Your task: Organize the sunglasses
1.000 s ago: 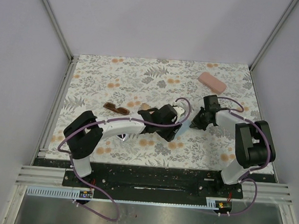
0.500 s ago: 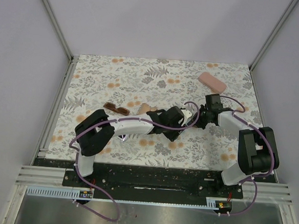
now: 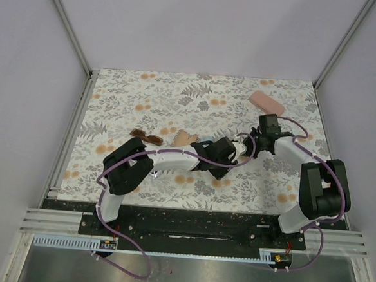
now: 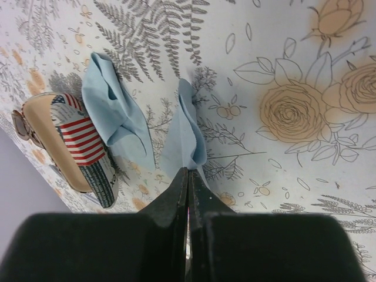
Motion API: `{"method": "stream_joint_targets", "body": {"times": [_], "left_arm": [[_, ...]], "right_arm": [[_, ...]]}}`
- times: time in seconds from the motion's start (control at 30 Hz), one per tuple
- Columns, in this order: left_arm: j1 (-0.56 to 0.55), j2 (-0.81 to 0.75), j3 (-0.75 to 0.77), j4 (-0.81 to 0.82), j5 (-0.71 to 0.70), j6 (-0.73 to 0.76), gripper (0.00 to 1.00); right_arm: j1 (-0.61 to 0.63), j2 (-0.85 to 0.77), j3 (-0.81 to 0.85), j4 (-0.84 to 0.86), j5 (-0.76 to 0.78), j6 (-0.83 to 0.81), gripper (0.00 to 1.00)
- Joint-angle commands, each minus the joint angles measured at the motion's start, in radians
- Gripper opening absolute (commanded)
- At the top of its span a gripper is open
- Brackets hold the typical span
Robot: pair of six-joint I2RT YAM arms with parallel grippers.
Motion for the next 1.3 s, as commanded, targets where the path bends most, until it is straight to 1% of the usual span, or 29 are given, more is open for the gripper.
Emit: {"method": "stream_joint_targets", "body": {"times": [0.0,0.23,0.37,0.4,0.47,0.53,0.57,0.67,0.7,0.9,1.0,1.13,1.27], "left_arm": [[-0.016,0.007,0.048,0.029,-0.032,0.027,0.42],[-0.019,0.042,0.061,0.023,-0.065,0.030,0.40],[-0.018,0.093,0.097,-0.009,-0.081,0.024,0.36],[-0.018,0.105,0.102,-0.015,-0.079,0.021,0.34],[-0.018,0.121,0.110,-0.018,-0.078,0.017,0.26],[-0.018,0.127,0.114,-0.021,-0.084,0.012,0.14],[-0.018,0.128,0.113,-0.023,-0.090,0.009,0.10],[-0.018,0.116,0.102,-0.026,-0.101,0.004,0.01],[-0.018,0.109,0.099,-0.026,-0.107,0.003,0.00],[-0.016,0.035,0.096,-0.046,-0.092,-0.008,0.00],[-0.011,-0.003,0.113,-0.081,-0.056,-0.022,0.00],[0.004,-0.071,0.093,-0.106,-0.038,-0.052,0.00],[0.045,-0.143,0.033,-0.115,0.065,-0.080,0.00]], "right_arm": [[-0.006,0.016,0.067,-0.018,-0.017,0.002,0.00],[-0.007,0.032,0.082,-0.021,-0.029,0.000,0.00],[-0.009,0.033,0.080,-0.021,-0.029,-0.001,0.00],[-0.009,0.032,0.079,-0.021,-0.029,0.000,0.00],[-0.009,0.033,0.079,-0.021,-0.029,-0.001,0.00],[-0.009,0.035,0.079,-0.020,-0.027,0.000,0.00],[-0.009,0.035,0.079,-0.020,-0.024,0.000,0.00],[-0.010,0.035,0.080,-0.021,-0.023,-0.003,0.00],[-0.010,0.040,0.082,-0.020,-0.023,-0.003,0.00],[-0.010,0.052,0.119,-0.029,-0.063,-0.044,0.00],[-0.009,0.050,0.168,-0.075,-0.064,-0.081,0.00],[-0.009,0.052,0.229,-0.118,-0.095,-0.118,0.00],[0.022,0.075,0.274,-0.124,-0.144,-0.115,0.00]]}}
